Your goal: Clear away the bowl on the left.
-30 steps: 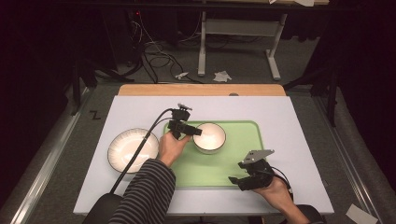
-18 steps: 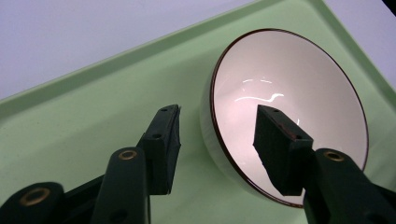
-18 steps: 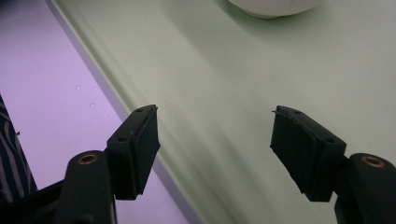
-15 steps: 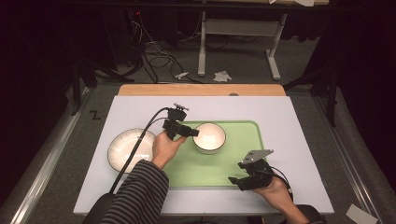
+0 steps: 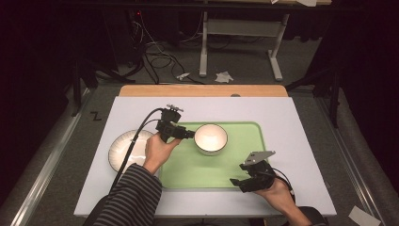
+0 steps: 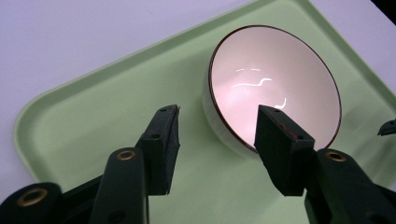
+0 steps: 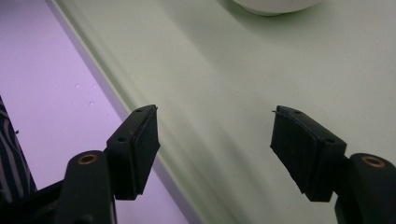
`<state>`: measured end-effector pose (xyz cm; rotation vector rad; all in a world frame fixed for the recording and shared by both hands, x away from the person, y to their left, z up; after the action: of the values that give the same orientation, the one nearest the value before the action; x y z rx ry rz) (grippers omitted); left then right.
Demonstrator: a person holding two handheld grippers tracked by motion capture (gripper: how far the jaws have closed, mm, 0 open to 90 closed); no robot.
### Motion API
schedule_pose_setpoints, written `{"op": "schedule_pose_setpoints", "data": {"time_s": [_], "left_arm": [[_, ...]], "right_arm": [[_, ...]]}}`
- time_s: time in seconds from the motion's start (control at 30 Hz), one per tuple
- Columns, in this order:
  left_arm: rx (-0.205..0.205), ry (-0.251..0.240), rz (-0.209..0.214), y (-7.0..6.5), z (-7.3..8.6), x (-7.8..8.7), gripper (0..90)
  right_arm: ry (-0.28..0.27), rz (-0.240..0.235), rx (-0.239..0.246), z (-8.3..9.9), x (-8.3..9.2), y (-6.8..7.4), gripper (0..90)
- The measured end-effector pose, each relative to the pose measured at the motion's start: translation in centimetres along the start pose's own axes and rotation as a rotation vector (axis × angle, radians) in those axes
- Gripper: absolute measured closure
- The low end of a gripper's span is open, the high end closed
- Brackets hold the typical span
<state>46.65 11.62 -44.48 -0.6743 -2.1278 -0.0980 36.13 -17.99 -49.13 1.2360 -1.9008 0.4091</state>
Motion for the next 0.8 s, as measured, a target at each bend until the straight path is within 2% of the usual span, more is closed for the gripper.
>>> {"op": "schedule_pose_setpoints", "data": {"time_s": [0.23, 0.33, 0.43, 0.47, 0.53, 0.8], "left_arm": [[-0.034, -0.012, -0.009, 0.1, 0.6, 1.8, 49.2], [-0.03, -0.029, 0.004, 0.4, 1.0, 2.4, 49.1], [-0.055, -0.065, 0.021, 0.9, 1.3, 2.5, 49.2], [-0.055, -0.059, 0.013, 1.1, 1.6, 2.8, 49.2], [-0.02, -0.048, -0.001, 1.1, 2.0, 3.2, 49.1], [0.012, -0.044, -0.017, 1.5, 3.6, 4.7, 48.7]], "right_arm": [[0.001, 0.004, -0.005, 0.0, 0.0, 0.0, 33.6], [-0.001, 0.004, -0.006, 0.0, 0.1, 0.1, 33.6], [0.006, 0.004, -0.003, 0.0, 0.0, 0.1, 33.6], [0.003, 0.005, -0.003, 0.0, 0.0, 0.1, 33.6], [0.005, 0.006, -0.001, 0.0, -0.1, 0.1, 33.6], [0.006, 0.006, 0.0, 0.0, -0.1, 0.1, 33.6]]}}
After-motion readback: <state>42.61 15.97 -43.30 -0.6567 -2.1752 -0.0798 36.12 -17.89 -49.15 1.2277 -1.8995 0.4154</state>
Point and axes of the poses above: each handheld gripper's, and its own axes: x roughly backward along the jaws, z roughly out of its underside, y roughly to its left, the point moved 2 cm from there along -x, roughly forward along the jaws, and after that the axes turned 9 degrees about -z, right-handed, at the moved point
